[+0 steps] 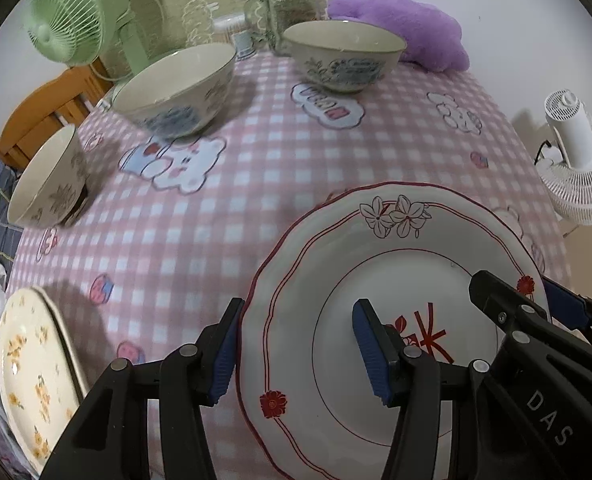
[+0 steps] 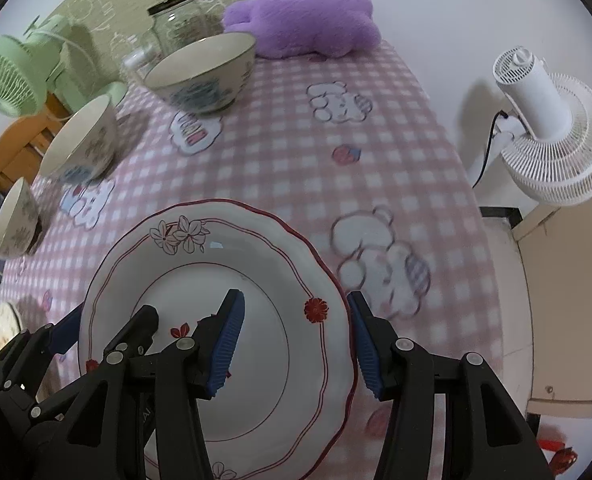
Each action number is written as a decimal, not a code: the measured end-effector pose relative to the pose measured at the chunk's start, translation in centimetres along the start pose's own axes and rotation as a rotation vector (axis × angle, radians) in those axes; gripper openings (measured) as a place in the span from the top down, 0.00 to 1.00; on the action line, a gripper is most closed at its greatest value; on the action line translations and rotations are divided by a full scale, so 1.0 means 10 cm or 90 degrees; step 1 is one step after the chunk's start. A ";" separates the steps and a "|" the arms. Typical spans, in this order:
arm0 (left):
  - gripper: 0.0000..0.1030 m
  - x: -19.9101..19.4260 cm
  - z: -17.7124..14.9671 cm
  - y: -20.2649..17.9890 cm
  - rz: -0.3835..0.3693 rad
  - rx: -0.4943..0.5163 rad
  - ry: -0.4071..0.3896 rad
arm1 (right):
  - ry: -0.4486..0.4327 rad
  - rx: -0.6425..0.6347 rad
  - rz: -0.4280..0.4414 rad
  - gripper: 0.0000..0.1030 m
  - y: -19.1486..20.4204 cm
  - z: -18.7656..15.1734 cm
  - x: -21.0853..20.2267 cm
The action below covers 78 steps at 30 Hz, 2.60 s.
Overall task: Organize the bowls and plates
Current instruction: 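Move to the red-rimmed white plate and grasp its rim with both grippers, then lift the red-rimmed plate and carry it toward the stacked yellow-flower plates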
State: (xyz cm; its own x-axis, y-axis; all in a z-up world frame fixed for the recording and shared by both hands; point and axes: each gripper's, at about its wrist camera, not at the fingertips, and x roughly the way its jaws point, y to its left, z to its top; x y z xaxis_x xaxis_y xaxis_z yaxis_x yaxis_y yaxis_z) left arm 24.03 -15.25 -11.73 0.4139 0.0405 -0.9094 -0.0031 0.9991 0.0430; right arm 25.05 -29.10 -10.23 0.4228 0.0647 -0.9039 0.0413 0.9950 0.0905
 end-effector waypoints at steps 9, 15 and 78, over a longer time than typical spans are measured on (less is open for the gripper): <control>0.45 -0.01 -0.16 0.11 -0.045 0.014 0.007 | 0.010 -0.010 0.011 0.46 0.04 -0.18 -0.02; 0.44 0.00 -0.18 0.14 -0.070 0.012 0.013 | 0.008 -0.046 0.033 0.46 0.01 -0.21 -0.04; 0.44 -0.77 -0.73 2.44 -0.059 0.041 -0.036 | 0.009 -0.013 -0.011 0.57 2.37 -1.00 -0.64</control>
State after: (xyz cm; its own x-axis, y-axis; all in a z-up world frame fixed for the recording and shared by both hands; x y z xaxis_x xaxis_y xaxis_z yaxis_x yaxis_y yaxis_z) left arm 14.09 8.87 -6.72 0.4610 -0.0541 -0.8857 0.0950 0.9954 -0.0113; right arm 14.28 -5.23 -6.44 0.4089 0.0492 -0.9113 0.0297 0.9973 0.0671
